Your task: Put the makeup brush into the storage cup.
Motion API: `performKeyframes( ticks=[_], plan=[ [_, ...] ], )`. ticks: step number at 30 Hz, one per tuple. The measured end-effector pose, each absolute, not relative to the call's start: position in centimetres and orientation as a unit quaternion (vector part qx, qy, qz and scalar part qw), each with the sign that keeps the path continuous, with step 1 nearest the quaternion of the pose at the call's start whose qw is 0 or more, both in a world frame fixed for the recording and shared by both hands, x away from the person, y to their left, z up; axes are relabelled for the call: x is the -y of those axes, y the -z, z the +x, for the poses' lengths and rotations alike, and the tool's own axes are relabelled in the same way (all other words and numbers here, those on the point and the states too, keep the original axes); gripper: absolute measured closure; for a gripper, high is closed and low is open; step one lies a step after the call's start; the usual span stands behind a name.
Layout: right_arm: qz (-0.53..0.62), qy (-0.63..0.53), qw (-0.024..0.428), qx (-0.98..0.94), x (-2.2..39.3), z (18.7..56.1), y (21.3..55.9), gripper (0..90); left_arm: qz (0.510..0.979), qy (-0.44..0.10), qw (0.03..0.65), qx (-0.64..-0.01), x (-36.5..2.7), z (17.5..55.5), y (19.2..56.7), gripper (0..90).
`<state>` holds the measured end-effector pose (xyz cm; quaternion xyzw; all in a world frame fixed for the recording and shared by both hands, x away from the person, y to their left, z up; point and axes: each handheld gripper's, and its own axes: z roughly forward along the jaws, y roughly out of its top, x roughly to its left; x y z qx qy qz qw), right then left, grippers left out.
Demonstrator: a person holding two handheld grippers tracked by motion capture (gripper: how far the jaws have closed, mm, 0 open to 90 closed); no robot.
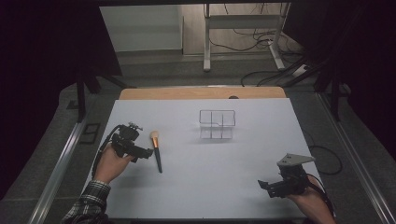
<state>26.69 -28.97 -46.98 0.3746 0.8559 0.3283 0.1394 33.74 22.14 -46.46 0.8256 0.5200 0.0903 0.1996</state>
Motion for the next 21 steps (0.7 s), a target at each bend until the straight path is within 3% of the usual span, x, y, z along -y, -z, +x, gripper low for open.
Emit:
performKeyframes(
  ticks=[21],
  plan=[
    [0.371, -0.327, 0.138, -0.858, 28.9, 26.7, 47.0, 0.0, 0.823, -0.075, 0.184, -0.532, -21.4, 36.0, 46.8, 0.0]
  ],
)
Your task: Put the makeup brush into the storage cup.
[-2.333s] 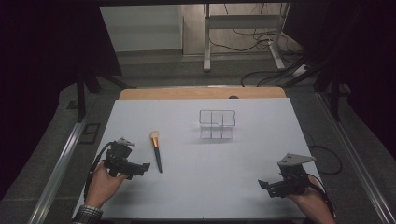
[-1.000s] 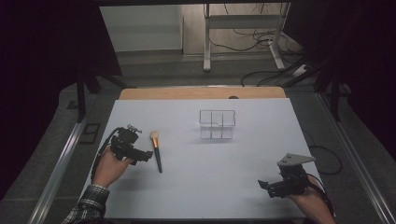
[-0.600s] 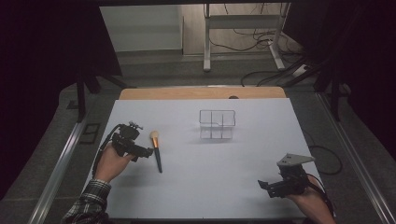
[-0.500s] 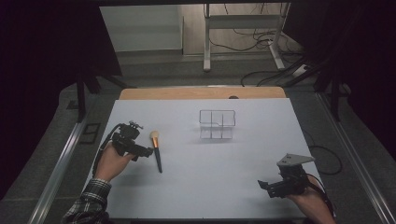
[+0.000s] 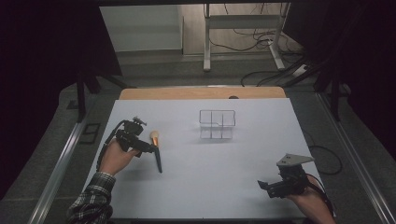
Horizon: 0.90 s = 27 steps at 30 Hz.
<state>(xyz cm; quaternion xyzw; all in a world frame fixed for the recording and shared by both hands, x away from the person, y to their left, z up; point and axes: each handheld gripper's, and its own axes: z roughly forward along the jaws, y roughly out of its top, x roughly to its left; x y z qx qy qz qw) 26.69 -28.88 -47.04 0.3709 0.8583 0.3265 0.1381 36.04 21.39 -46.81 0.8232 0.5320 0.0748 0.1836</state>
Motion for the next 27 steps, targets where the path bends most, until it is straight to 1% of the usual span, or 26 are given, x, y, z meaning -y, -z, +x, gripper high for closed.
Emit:
performKeyframes(
  ticks=[27],
  plan=[
    [0.367, -0.326, 0.136, -0.861, 28.8, 26.7, 47.1, 0.0, 0.837, -0.065, 0.153, -0.521, -18.3, 38.3, 46.9, 0.0]
  ],
)
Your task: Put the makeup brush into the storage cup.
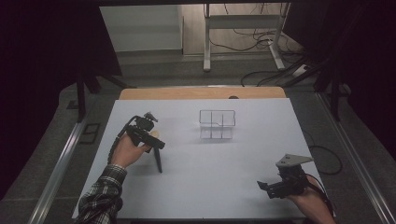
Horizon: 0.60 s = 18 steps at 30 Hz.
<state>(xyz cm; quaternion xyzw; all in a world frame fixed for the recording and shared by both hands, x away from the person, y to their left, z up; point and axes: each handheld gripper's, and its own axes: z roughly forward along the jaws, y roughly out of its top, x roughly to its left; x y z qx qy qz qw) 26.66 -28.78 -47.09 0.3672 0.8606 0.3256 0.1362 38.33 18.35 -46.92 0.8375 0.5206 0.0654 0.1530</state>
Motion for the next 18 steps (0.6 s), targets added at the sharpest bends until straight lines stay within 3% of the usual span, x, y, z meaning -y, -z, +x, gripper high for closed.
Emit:
performKeyframes(
  ticks=[18],
  plan=[
    [0.364, -0.324, 0.133, -0.863, 28.69, 26.62, 47.14, 0.0, 0.835, -0.060, 0.144, -0.527, -17.92, 39.23, 47.63, 0.0]
  ],
)
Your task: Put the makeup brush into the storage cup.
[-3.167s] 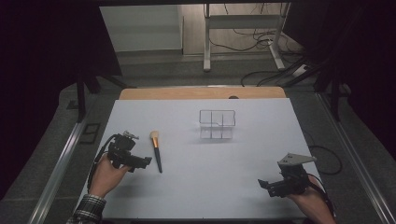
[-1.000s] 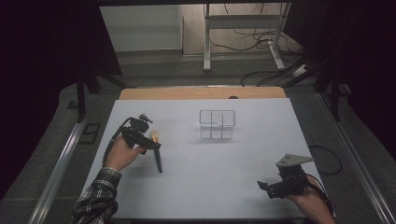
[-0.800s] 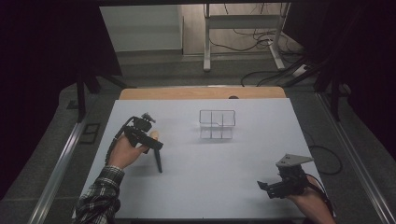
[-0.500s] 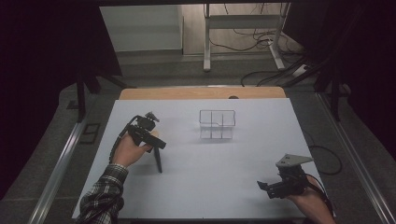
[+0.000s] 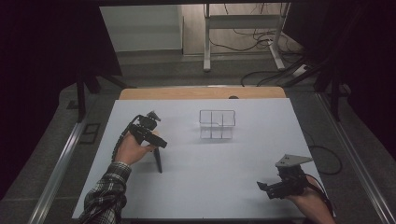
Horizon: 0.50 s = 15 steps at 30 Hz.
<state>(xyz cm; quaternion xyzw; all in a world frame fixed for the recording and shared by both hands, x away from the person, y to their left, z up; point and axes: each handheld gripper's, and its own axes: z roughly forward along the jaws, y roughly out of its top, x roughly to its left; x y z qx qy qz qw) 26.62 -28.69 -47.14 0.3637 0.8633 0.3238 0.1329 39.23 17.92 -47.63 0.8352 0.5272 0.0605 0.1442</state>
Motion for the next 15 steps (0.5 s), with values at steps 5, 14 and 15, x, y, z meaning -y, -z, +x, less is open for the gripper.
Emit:
performKeyframes(
  ticks=[5, 14, 15],
  plan=[
    [0.363, -0.323, 0.132, -0.864, 28.7, 26.6, 47.2, 0.0, 0.831, -0.059, 0.142, -0.535, -18.0, 39.3, 48.1, 1.1],
    [0.362, -0.322, 0.132, -0.865, 28.7, 26.6, 47.2, 0.0, 0.829, -0.048, 0.133, -0.541, -17.7, 39.5, 49.2, 1.9],
    [0.362, -0.322, 0.131, -0.865, 28.7, 26.6, 47.2, 0.0, 0.829, -0.047, 0.132, -0.542, -17.7, 39.5, 49.3, 1.9]
  ],
)
